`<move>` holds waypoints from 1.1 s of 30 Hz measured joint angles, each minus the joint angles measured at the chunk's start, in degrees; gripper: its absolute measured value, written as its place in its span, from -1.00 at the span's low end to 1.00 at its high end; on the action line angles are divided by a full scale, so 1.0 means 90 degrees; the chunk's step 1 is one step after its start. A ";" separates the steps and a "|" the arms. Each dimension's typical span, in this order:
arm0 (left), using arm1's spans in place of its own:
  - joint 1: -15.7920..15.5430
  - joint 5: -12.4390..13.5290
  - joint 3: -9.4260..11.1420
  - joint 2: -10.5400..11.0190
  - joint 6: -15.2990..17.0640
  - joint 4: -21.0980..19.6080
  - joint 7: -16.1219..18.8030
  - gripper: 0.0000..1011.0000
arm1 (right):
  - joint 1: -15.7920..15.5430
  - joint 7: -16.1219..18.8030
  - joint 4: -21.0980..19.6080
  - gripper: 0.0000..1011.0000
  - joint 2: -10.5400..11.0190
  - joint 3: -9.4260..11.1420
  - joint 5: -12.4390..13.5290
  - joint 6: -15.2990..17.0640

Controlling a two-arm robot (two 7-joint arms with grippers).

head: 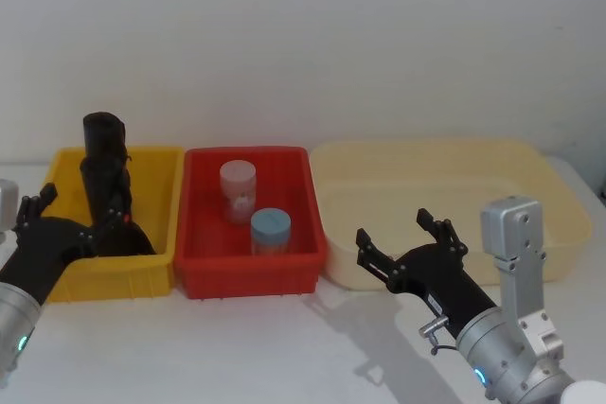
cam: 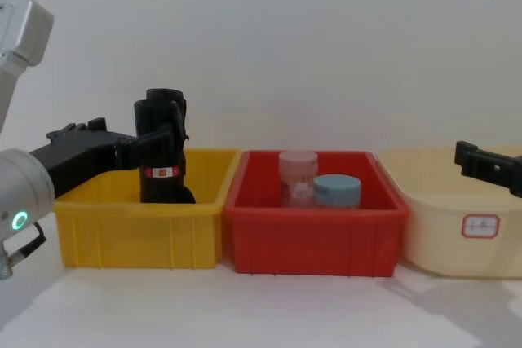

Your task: Pick up the garbage bag with the one hand and transfer it to the other hand.

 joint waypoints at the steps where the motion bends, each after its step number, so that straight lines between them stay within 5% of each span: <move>1: -0.0039 -0.0006 -0.0004 -0.0015 -0.0009 0.0051 -0.0017 0.98 | 0.0000 0.0000 0.0000 0.98 0.0000 0.0000 0.0000 0.0000; 27: -0.0886 -0.0333 0.0043 -0.0308 -0.0101 0.1306 -0.1161 0.98 | 0.0000 0.0000 0.0000 0.98 0.0000 0.0000 0.0000 0.0000; 33: -0.0975 -0.0415 0.0029 -0.0369 -0.0169 0.1495 -0.1383 0.76 | 0.0000 0.0000 0.0000 0.98 0.0000 0.0000 0.0000 0.0000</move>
